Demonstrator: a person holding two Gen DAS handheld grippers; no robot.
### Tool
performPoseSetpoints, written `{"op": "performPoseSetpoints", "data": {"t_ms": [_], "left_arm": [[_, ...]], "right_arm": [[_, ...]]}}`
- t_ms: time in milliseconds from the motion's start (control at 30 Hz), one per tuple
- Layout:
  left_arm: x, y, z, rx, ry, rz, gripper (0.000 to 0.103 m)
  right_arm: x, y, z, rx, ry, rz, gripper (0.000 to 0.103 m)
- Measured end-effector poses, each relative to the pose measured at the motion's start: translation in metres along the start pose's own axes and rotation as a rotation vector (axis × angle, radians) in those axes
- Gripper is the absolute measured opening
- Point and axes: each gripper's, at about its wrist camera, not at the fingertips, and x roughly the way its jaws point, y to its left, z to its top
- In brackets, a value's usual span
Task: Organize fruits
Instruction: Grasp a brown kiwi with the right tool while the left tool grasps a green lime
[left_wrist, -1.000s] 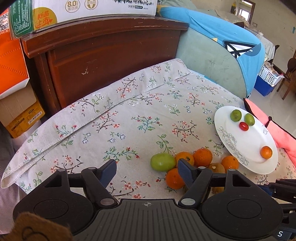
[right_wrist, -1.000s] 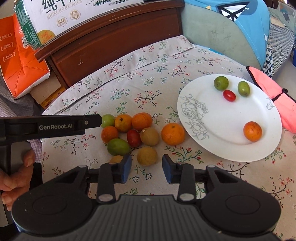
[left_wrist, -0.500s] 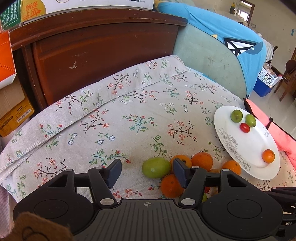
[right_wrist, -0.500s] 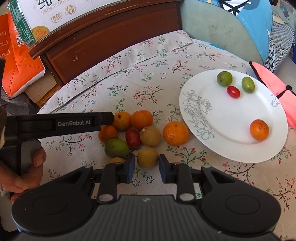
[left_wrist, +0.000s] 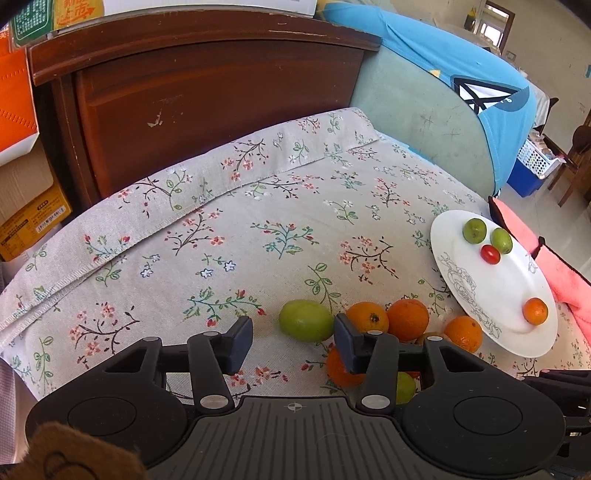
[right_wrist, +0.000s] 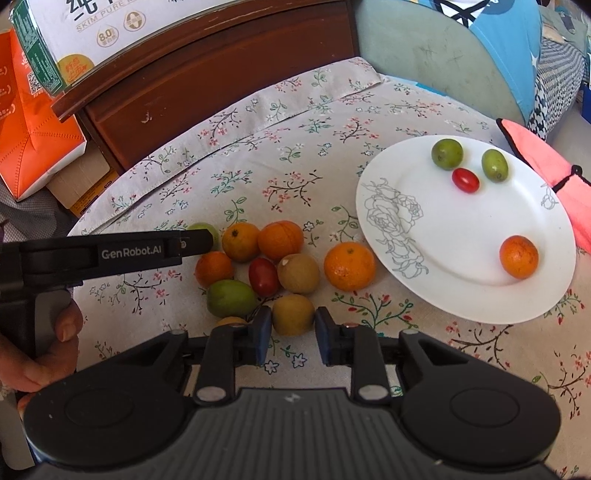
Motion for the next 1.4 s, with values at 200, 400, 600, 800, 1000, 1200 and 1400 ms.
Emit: {"op": "performPoseSetpoints", "data": {"t_ms": [200,400,600,800,1000,1200,1400], "left_arm": [[0.006,-0.005,-0.001,0.024,-0.009,0.013,0.045],[0.005,-0.004,-0.003,0.023,-0.020,-0.010,0.033],[-0.002,-0.001,-0.006,0.014,-0.021,0.018,0.033],[-0.009,0.005,-0.008,-0.022,-0.017,0.015,0.033],[-0.020,0.003,-0.005,-0.032,-0.030,-0.001,0.033],[-0.027,-0.011,0.002,-0.010,-0.032,-0.048,0.033],[-0.028,-0.033,0.011,0.027,-0.031,-0.107,0.033]], "right_arm": [[0.001,-0.002,0.000,0.017,0.000,0.007,0.026],[0.001,-0.002,0.000,0.017,0.000,0.009,0.026],[-0.001,0.002,0.001,-0.008,0.006,-0.003,0.025],[-0.006,0.010,0.004,-0.053,-0.007,-0.007,0.025],[-0.013,0.014,0.006,-0.097,-0.015,-0.013,0.025],[-0.026,0.002,0.017,-0.121,-0.042,-0.036,0.025],[-0.040,-0.030,0.031,-0.064,-0.085,-0.065,0.025]]}}
